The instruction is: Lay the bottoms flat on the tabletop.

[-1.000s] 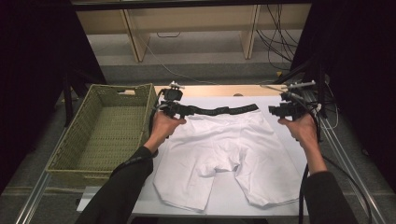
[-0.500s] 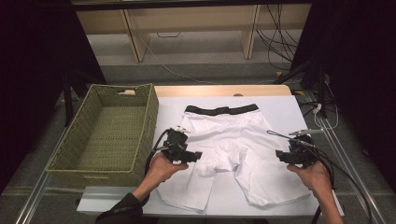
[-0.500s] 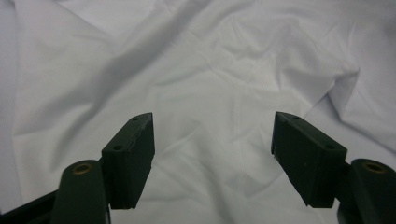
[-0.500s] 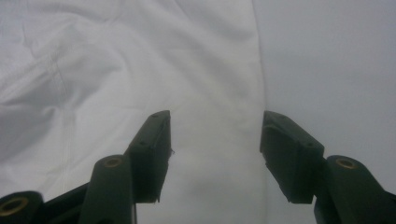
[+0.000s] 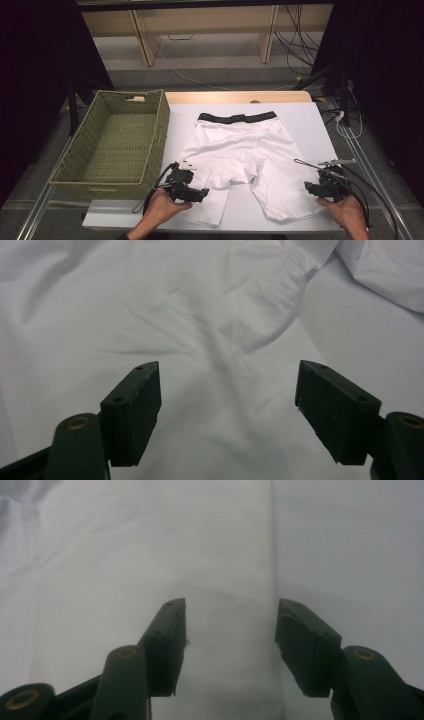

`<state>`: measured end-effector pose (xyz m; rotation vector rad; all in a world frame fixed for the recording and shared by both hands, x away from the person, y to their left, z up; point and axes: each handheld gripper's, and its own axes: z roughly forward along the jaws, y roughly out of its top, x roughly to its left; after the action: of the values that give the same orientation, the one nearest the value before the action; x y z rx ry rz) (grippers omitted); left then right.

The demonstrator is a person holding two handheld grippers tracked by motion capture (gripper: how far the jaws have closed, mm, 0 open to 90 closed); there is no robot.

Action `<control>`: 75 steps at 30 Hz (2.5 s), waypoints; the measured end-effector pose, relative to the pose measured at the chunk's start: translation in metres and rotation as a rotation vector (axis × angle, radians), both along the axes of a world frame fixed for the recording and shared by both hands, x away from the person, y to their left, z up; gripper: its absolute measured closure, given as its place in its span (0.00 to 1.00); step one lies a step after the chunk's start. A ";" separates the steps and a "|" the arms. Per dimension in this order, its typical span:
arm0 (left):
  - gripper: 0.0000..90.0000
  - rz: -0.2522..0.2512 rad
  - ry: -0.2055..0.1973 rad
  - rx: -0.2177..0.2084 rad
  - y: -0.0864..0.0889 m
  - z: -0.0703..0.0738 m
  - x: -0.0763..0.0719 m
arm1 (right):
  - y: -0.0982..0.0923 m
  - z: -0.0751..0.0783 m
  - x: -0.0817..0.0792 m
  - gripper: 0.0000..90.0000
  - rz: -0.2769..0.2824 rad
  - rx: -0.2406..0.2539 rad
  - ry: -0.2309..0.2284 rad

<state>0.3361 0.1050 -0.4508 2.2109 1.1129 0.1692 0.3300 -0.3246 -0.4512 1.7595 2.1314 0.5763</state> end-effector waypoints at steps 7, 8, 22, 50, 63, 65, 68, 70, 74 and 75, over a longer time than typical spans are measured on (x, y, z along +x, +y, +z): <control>0.29 -0.019 -0.004 0.007 0.000 0.000 -0.009 | -0.014 -0.008 -0.014 0.68 -0.040 0.023 0.068; 0.29 -0.019 -0.006 0.005 0.001 0.001 -0.009 | -0.015 -0.007 -0.015 0.72 -0.045 0.021 0.070; 0.29 -0.009 -0.006 -0.007 0.009 0.004 -0.015 | -0.032 -0.003 -0.018 0.98 -0.084 -0.036 0.043; 0.27 0.025 -0.029 -0.061 0.037 0.016 -0.031 | 0.143 0.020 -0.028 0.46 0.323 0.195 -0.150; 0.26 0.028 -0.037 -0.058 0.040 0.018 -0.029 | 0.219 -0.014 -0.036 0.56 0.539 0.169 -0.030; 0.26 0.028 -0.040 -0.057 0.041 0.018 -0.030 | 0.224 -0.017 -0.037 0.58 0.549 0.159 -0.028; 0.26 0.027 -0.041 -0.056 0.041 0.018 -0.030 | 0.228 -0.021 -0.037 0.62 0.557 0.136 -0.022; 0.26 0.028 -0.041 -0.055 0.041 0.018 -0.030 | 0.231 -0.024 -0.038 0.66 0.573 0.128 -0.011; 0.26 0.029 -0.040 -0.055 0.041 0.019 -0.029 | 0.237 -0.026 -0.042 0.90 0.571 0.051 -0.046; 0.26 0.029 -0.040 -0.056 0.042 0.019 -0.029 | 0.236 -0.025 -0.041 0.97 0.566 0.063 -0.032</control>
<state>0.3067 0.1465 -0.4319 2.1337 1.1151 0.1919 0.2888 -0.0889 -0.4763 1.1426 2.6141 0.8050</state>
